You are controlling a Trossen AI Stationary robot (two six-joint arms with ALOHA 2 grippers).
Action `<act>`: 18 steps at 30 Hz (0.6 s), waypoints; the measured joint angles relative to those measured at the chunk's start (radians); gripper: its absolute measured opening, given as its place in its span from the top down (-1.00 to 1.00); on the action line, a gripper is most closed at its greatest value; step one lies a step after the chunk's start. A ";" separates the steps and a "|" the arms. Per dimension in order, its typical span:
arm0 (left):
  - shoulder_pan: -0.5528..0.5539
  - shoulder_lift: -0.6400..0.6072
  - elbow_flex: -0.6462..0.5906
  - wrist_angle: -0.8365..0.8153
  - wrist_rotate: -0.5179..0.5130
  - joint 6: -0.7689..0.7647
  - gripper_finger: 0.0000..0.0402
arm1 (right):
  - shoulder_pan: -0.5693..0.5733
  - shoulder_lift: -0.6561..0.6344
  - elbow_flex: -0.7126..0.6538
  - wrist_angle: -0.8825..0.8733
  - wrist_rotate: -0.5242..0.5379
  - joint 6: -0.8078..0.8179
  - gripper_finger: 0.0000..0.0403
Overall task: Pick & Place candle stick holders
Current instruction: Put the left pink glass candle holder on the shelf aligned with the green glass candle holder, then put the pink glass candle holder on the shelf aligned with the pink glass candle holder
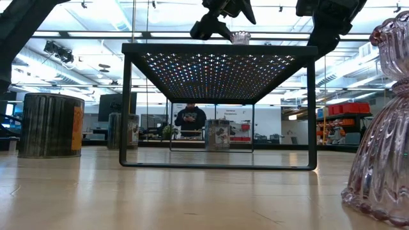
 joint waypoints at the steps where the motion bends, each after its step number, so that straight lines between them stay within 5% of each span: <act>1: 0.002 0.000 0.000 0.000 -0.007 0.007 -0.19 | 0.000 0.000 0.000 0.000 0.000 0.000 -0.50; 12: 0.005 0.000 0.001 -0.001 -0.028 0.021 -0.19 | 0.000 0.000 0.000 0.000 0.000 0.001 -0.50; 18: 0.005 -0.001 0.098 -0.051 -0.019 0.017 -0.19 | 0.000 0.000 0.000 0.017 -0.026 0.025 -0.50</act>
